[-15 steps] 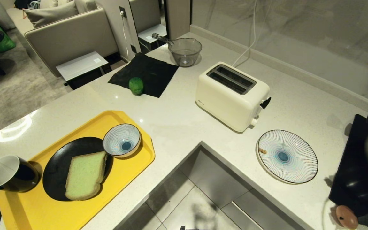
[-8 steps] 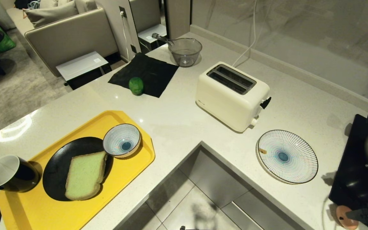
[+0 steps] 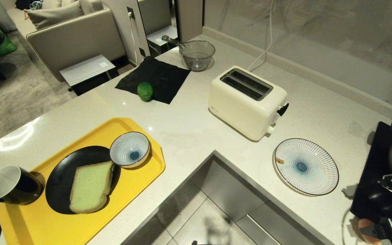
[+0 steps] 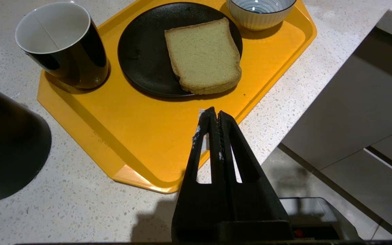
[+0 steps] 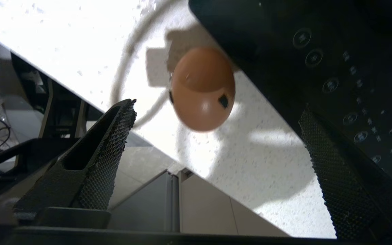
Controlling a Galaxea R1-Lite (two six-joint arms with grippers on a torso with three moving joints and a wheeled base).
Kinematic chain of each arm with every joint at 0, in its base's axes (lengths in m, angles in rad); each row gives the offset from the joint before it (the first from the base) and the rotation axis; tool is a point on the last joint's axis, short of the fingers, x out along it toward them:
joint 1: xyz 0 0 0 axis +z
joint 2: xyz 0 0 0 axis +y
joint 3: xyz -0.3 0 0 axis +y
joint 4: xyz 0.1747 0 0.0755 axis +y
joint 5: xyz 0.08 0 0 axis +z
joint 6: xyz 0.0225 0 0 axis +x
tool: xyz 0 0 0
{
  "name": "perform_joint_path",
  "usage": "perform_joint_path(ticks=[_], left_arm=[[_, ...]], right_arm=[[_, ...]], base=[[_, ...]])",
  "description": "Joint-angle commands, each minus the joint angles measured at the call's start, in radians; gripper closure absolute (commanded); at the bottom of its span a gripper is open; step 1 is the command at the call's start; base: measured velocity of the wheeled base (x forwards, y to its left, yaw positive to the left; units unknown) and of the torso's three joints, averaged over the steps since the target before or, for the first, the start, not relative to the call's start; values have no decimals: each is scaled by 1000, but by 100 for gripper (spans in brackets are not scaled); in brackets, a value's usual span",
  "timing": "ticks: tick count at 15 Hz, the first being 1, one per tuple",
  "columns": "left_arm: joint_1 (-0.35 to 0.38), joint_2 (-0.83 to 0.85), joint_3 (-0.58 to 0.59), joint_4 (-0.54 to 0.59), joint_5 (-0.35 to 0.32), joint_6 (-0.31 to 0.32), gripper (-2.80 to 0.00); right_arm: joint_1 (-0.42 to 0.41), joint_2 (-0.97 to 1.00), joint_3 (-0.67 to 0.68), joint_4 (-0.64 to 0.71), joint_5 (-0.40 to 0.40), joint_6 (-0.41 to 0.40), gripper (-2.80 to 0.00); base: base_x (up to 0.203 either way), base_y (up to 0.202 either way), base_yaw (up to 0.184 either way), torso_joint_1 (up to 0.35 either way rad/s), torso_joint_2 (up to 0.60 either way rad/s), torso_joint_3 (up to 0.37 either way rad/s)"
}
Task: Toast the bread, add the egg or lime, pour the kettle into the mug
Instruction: Put the egg in the bowl
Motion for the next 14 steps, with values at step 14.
perform_joint_path(ticks=[14], left_arm=[[0,-1,0,0,1,0,0]], right_arm=[[-4,146,-11,-94,0,0,-280]], base=[[0,0,0,0,0,0]])
